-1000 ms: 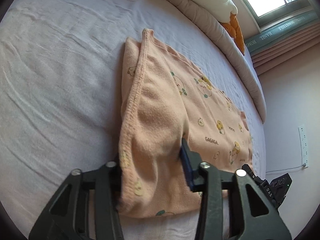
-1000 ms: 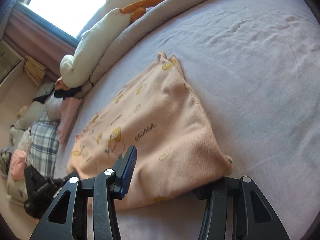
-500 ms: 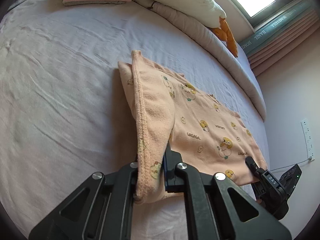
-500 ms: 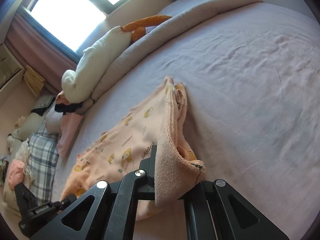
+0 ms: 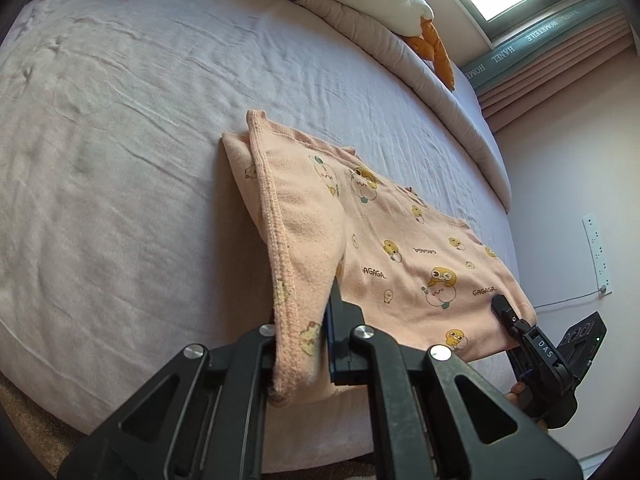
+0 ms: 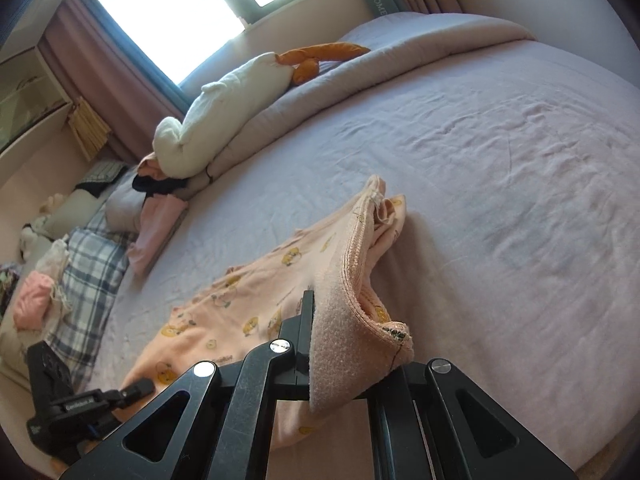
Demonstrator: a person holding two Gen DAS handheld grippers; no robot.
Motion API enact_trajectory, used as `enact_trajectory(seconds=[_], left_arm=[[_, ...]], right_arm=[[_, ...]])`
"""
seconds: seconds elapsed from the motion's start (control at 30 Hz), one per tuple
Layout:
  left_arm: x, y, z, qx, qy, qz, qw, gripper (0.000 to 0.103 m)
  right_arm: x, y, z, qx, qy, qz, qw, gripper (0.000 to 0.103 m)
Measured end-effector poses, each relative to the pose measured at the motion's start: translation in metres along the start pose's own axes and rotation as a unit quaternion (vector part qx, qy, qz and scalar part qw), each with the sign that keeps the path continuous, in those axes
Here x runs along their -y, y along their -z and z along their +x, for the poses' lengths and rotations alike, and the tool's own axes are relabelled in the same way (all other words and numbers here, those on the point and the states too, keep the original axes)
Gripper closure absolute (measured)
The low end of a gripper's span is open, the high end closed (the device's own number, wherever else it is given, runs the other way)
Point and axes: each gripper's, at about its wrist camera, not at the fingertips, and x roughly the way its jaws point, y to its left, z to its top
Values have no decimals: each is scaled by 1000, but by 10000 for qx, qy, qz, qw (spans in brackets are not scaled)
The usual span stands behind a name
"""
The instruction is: Fold small clothes
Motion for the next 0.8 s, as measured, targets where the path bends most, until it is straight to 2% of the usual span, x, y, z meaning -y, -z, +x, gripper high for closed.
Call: enact_trajectory(seconds=[0.1,0.17,0.37,0.4,0.43,0.5,0.57,0.8], left_arm=[[-3,1,5,-50,-227,143,9996,96],[-6,2,7,-132,-202,69,9997,93],[-13,3,4,-268,-112,-32,9996,73],[-15,4,3,-286,-115,-80,9995,65],[-17,4,0,-268,-186,-123,9994,50],[-22,5,-12,-24,-293,-138,9995,36],[-27,4,-23,214,-332,-125,9991,36],[-53,1,-44,329,-274,-484,9979,36]], right_arm=[[-3,-2,5,-38,59,-145,9999,97],[-9,-4,6,-20,12,-287,9996,97],[-38,-9,7,62,-171,-878,9960,97],[-45,-9,8,55,-202,-988,9949,97],[-52,-10,10,43,-231,-1112,9935,97],[-68,-8,13,22,-306,-1389,9898,97],[-83,-5,17,-47,-394,-1662,9853,97],[-127,19,40,-481,-593,-2548,9640,97]])
